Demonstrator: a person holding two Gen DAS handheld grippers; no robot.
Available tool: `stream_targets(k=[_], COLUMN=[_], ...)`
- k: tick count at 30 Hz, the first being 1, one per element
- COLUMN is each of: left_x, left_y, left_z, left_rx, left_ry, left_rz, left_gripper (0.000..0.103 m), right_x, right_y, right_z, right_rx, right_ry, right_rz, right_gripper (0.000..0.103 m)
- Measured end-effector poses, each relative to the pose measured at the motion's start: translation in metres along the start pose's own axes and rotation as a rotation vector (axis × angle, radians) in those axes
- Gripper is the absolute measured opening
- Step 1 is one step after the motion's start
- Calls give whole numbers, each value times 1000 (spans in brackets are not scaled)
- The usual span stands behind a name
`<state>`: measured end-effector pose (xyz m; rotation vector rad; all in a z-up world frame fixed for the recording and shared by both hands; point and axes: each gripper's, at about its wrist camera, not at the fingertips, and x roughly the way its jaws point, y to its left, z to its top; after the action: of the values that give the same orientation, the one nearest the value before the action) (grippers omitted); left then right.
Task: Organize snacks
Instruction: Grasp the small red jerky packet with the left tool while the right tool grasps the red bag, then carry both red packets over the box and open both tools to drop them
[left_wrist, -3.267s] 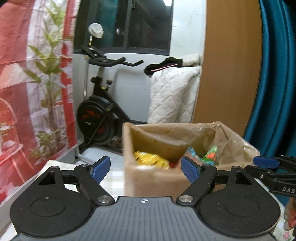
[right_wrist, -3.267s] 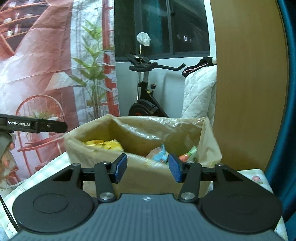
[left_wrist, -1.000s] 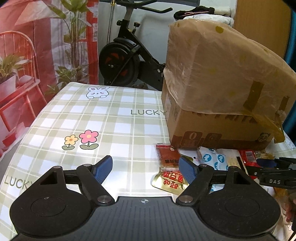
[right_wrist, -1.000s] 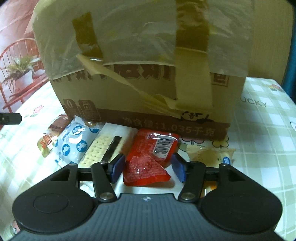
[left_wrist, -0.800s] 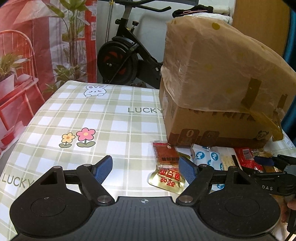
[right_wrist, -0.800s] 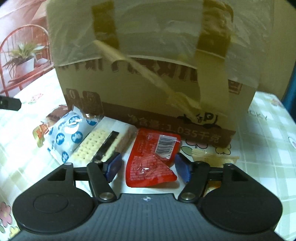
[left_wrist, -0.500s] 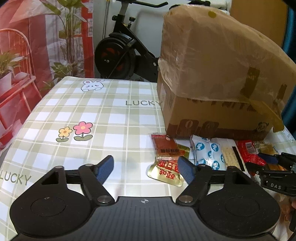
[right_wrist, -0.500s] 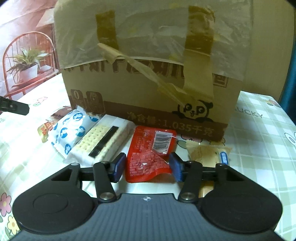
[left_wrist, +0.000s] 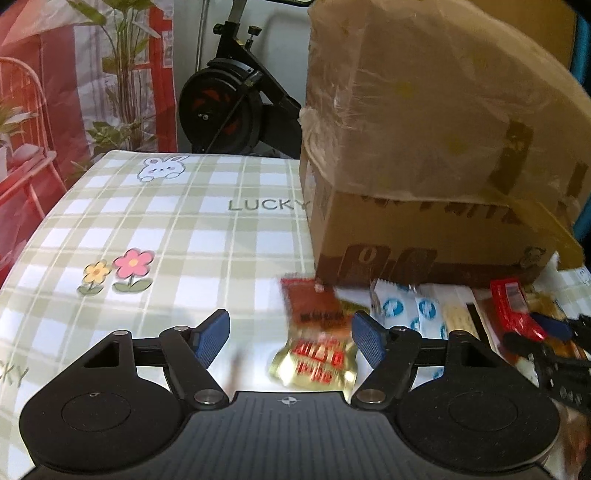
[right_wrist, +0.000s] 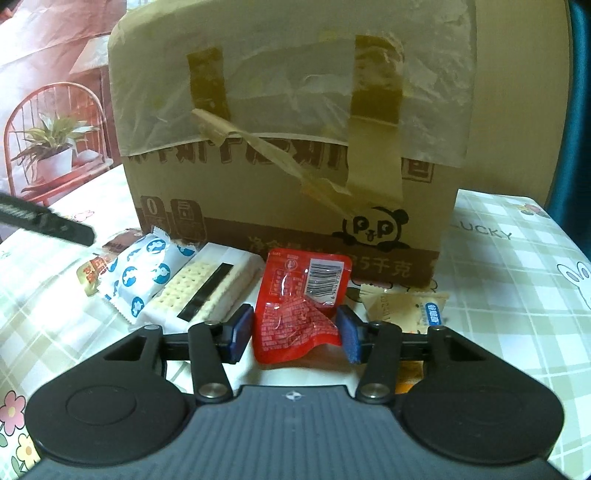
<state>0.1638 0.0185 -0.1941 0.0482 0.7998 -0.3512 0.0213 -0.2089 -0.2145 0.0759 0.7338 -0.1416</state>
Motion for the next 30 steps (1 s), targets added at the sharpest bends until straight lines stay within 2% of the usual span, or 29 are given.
stream_targets(k=[9,12,13,18,26,30], left_x=[47,48,46,30,-6,-12], left_y=[-15,-21,-22,-26,-24,-22], left_z=[14,9,8,-3,-40,-40], left_rx=[1,48,56,80,4,-24], left_ry=[56,46,41,47,37,31], left_rz=[33,69,50,39,30,21], left_gripper=[74,60,47,43,43,42], right_x=[-1,0,0,1,-1,-3], right_y=[1,1,0,1,5,8], right_z=[-1,-1,-1,-1,-3,-3], right_rx=[-7,-6,-4,-5,-21,-41], right_ry=[4,5,6,9,3,2], right_rz=[15,20,21,25,32,35], right_gripper=[51,51,51,51,52,51])
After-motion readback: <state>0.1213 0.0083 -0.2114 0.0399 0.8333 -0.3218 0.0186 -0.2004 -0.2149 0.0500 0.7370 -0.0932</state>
